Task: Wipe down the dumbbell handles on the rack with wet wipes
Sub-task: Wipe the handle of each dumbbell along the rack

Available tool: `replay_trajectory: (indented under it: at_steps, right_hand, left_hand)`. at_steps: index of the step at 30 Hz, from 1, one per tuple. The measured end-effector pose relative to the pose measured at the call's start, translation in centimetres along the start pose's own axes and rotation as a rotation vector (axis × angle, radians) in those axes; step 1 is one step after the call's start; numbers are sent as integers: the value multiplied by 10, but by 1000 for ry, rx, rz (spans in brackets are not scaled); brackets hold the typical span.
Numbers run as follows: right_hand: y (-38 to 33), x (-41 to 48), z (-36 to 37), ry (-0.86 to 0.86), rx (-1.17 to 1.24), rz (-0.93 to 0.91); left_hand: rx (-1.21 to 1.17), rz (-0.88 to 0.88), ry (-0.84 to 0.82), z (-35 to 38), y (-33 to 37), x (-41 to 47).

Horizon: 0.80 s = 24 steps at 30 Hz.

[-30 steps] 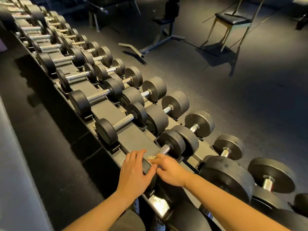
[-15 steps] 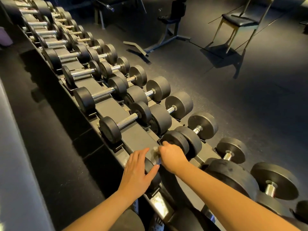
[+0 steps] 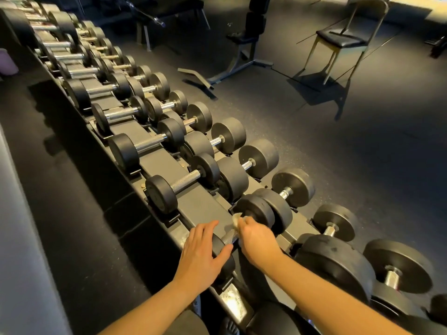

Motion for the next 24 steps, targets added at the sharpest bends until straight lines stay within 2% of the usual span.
replay_trajectory:
  at_steps: [3, 5, 6, 10, 13, 15, 18, 22, 24]
  right_hand:
    - [-23, -13, 10, 92, 132, -189]
    - [-23, -16, 4, 118, 315, -249]
    - [-20, -17, -1, 117, 452, -214]
    - [-1, -18, -27, 206, 1120, 160]
    - [-6, -12, -50, 251, 1492, 195]
    - [-14, -3, -63, 261, 1627, 177]
    - [-25, 13, -73, 303, 1649, 190]
    - [-36, 36, -77, 465, 1187, 283]
    - [-52, 53, -78, 465, 1113, 263]
  left_hand:
    - [17, 8, -9, -3, 2, -1]
    - [27, 12, -37, -5, 4, 0]
    - [26, 6, -67, -7, 4, 0]
    - [-3, 4, -132, -24, 9, 7]
    - [-137, 19, -122, -47, 23, 14]
    - [-279, -17, -148, -59, 32, 22]
    - [-394, -93, -113, -72, 36, 40]
    - [-580, -282, -110, -91, 21, 64]
    - [-578, -341, -102, -100, 5, 78]
Point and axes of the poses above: each hand's wrist, its own x-axis towards the middle knuckle, its own z-axis out of the palm, y = z × x, the point moved 5 cm from there along x, towards the middle knuckle, and after that the axes turned 11 degrees about -z, right-handed, at the moved point
